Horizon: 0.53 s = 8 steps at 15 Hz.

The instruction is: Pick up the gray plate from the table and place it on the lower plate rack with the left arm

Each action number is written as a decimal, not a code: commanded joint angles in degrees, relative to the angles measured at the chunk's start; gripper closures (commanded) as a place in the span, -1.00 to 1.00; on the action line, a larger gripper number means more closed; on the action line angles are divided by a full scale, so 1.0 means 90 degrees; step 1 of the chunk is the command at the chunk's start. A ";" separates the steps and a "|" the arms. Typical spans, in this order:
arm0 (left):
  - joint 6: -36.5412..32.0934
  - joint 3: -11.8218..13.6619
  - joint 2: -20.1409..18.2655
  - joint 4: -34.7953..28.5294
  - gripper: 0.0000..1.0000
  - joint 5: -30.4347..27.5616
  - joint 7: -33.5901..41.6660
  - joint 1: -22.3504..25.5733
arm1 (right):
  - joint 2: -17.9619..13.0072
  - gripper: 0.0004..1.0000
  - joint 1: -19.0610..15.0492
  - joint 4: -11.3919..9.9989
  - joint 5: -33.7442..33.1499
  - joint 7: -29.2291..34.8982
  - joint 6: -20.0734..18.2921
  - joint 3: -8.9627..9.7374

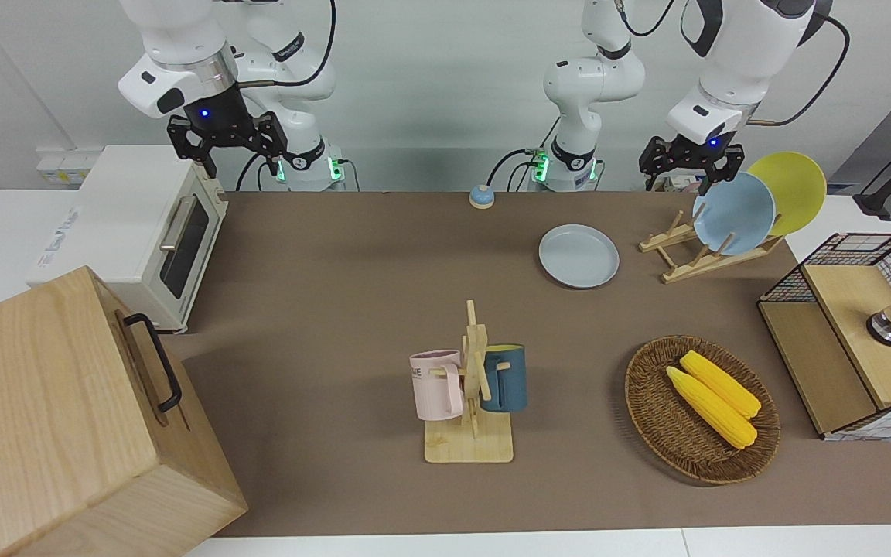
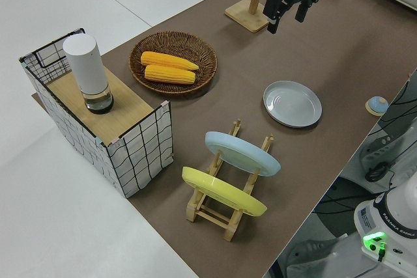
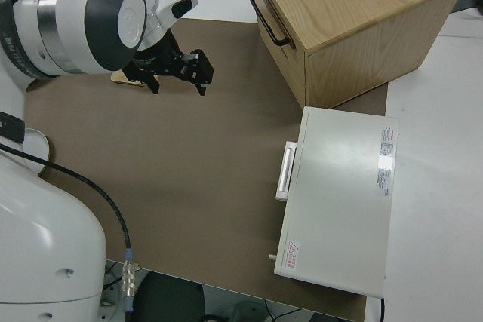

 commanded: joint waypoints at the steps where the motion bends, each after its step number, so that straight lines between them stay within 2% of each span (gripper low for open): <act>1: -0.0118 0.0009 -0.0134 -0.0041 -0.98 -0.0050 -0.0057 -0.0046 | -0.0016 -0.97 -0.0045 0.0039 0.0047 -0.0009 -0.0092 0.0032; 8: -0.0274 0.0039 -0.0184 -0.0101 -1.00 -0.0140 -0.0038 -0.0036 | -0.0016 -0.98 -0.0045 0.0039 0.0047 -0.0009 -0.0092 0.0042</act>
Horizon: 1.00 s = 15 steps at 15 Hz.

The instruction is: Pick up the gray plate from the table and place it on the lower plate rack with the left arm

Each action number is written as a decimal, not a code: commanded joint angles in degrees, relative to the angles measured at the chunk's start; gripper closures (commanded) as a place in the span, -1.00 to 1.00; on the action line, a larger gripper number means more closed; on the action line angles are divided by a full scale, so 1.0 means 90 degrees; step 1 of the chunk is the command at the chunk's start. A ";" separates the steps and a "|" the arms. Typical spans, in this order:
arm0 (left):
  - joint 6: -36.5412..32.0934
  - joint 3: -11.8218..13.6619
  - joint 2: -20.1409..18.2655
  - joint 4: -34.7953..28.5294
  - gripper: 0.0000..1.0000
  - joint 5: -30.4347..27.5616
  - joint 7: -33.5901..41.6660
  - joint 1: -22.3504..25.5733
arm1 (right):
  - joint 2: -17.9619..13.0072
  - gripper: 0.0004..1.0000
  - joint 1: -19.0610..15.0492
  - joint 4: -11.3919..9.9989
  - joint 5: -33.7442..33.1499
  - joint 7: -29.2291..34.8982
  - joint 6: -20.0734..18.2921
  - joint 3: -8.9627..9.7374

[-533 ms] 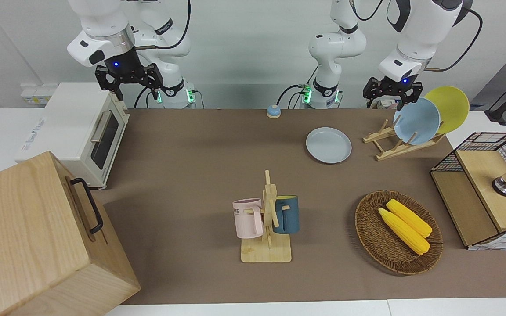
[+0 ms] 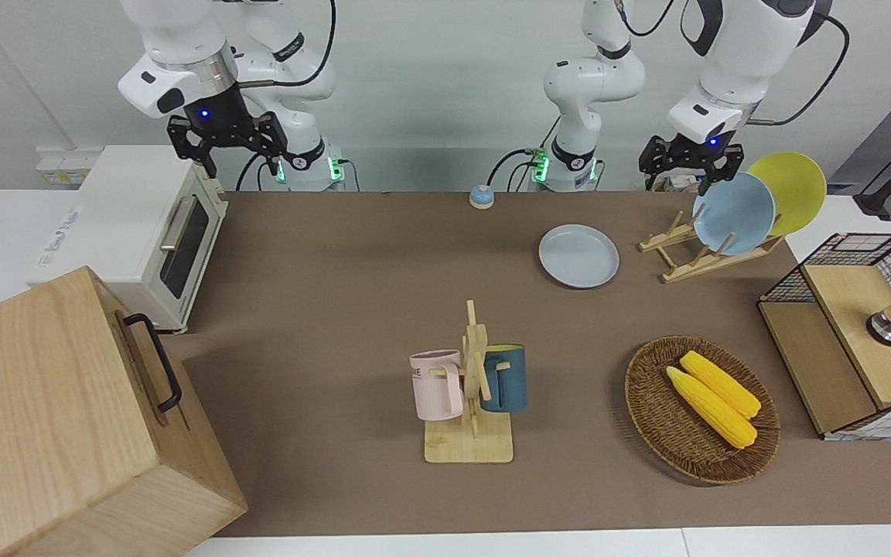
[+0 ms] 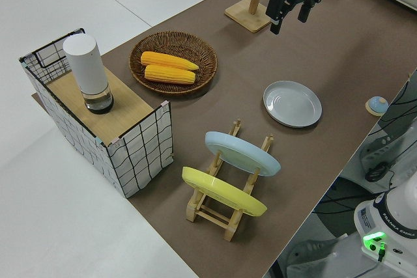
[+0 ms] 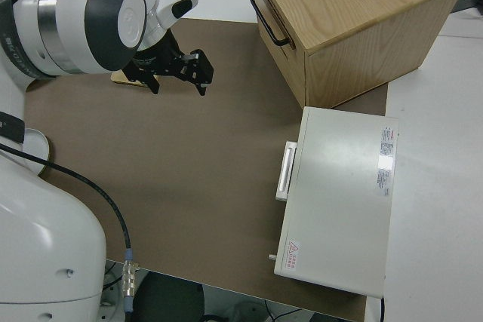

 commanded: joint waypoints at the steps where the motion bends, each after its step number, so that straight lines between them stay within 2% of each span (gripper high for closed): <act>1: -0.0202 0.0038 -0.0141 -0.0116 -1.00 -0.0079 -0.0028 -0.0045 | -0.0016 -0.98 -0.0046 0.0039 0.0047 0.0001 -0.0092 0.0042; 9: 0.0021 0.0038 -0.0375 -0.0828 -1.00 -0.0167 -0.0057 -0.0035 | -0.0016 -0.98 -0.0046 0.0039 0.0047 0.0001 -0.0092 0.0042; 12: 0.0508 0.0038 -0.0482 -0.1403 -1.00 -0.0177 -0.0047 -0.0045 | -0.0016 -0.98 -0.0046 0.0039 0.0047 0.0001 -0.0092 0.0042; 15: 0.1338 0.0038 -0.0716 -0.2282 -1.00 -0.0216 -0.0057 -0.0045 | -0.0016 -0.97 -0.0046 0.0039 0.0047 0.0001 -0.0092 0.0032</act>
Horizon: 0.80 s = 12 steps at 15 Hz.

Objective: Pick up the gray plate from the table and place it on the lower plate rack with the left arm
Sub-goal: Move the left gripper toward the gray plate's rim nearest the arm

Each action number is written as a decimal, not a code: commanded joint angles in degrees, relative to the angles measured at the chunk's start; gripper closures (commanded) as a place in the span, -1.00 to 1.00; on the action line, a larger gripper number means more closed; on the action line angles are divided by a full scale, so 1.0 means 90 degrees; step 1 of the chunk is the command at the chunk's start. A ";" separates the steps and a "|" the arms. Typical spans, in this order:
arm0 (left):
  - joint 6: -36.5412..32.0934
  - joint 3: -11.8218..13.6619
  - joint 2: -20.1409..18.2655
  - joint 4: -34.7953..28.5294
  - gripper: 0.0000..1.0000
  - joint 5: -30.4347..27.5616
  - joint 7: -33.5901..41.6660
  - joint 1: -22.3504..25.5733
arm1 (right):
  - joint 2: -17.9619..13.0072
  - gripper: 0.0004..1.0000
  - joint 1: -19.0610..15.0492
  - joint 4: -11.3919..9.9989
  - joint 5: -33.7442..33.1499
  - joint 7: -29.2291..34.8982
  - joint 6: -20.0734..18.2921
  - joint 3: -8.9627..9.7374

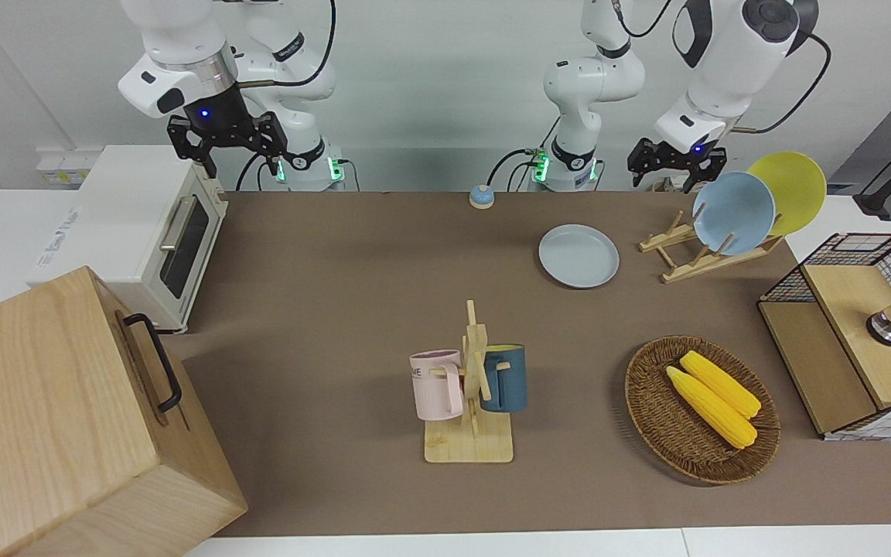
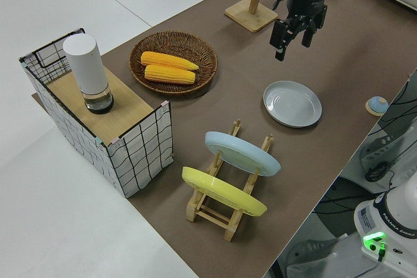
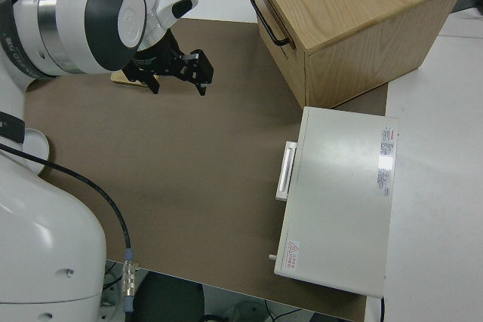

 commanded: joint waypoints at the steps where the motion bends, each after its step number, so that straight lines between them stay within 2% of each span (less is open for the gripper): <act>1: 0.0961 0.0038 -0.0460 -0.1153 -1.00 -0.0131 -0.0056 -0.0045 | -0.0016 -0.98 -0.0045 0.0039 0.0047 0.0001 -0.0092 0.0042; 5: 0.1761 0.0028 -0.0421 -0.1758 -1.00 -0.0170 -0.0076 -0.0045 | -0.0016 -0.98 -0.0045 0.0039 0.0047 -0.0009 -0.0092 0.0042; 12: 0.2728 0.0028 -0.0343 -0.2491 -1.00 -0.0180 -0.0056 -0.0045 | -0.0016 -0.98 -0.0045 0.0039 0.0047 0.0001 -0.0092 0.0042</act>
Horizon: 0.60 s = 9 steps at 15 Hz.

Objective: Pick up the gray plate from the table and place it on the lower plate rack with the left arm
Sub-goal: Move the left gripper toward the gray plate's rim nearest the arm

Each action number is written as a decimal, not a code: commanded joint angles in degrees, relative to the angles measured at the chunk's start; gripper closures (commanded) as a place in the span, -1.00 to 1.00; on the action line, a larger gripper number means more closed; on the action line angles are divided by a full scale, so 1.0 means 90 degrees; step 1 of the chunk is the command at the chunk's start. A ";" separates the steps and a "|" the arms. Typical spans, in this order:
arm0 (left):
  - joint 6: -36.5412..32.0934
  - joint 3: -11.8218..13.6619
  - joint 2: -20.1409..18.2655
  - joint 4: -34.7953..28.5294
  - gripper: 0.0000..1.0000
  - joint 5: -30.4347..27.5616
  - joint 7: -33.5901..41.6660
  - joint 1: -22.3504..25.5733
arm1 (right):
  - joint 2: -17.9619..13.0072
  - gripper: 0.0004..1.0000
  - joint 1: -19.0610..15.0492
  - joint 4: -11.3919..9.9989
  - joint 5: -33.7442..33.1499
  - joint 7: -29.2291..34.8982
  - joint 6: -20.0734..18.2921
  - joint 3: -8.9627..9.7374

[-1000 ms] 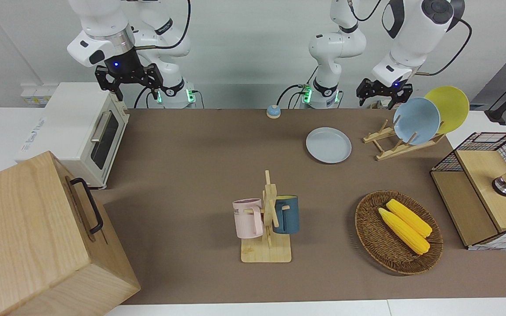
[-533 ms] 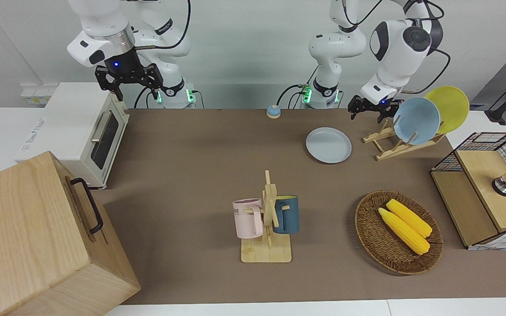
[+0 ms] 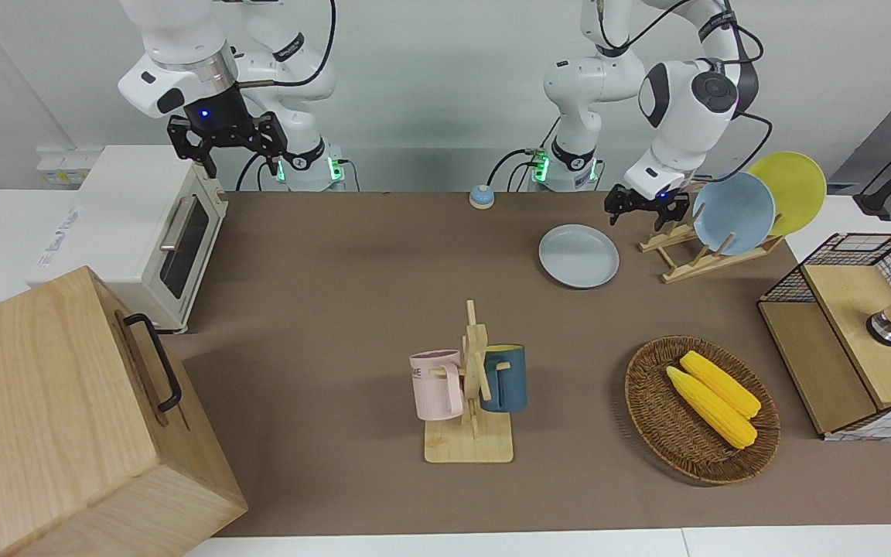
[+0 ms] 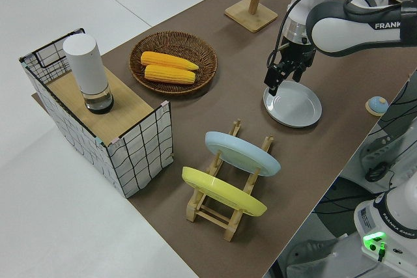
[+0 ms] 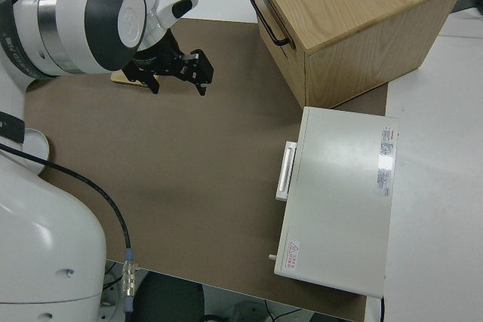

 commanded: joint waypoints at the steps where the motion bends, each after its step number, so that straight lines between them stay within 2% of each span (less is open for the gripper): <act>1: 0.0684 0.0028 -0.0132 -0.0580 -1.00 -0.0072 -0.0046 -0.0045 | -0.0016 -0.98 -0.0045 0.0039 0.0047 0.0001 -0.0092 0.0042; 5: 0.1231 0.0028 0.0209 -0.0756 -1.00 -0.0072 -0.0046 -0.0045 | -0.0016 -0.97 -0.0045 0.0039 0.0047 0.0001 -0.0092 0.0042; 9: 0.2042 0.0028 0.0726 -0.0932 -1.00 -0.0072 -0.0056 -0.0045 | -0.0016 -0.98 -0.0045 0.0039 0.0047 0.0001 -0.0092 0.0042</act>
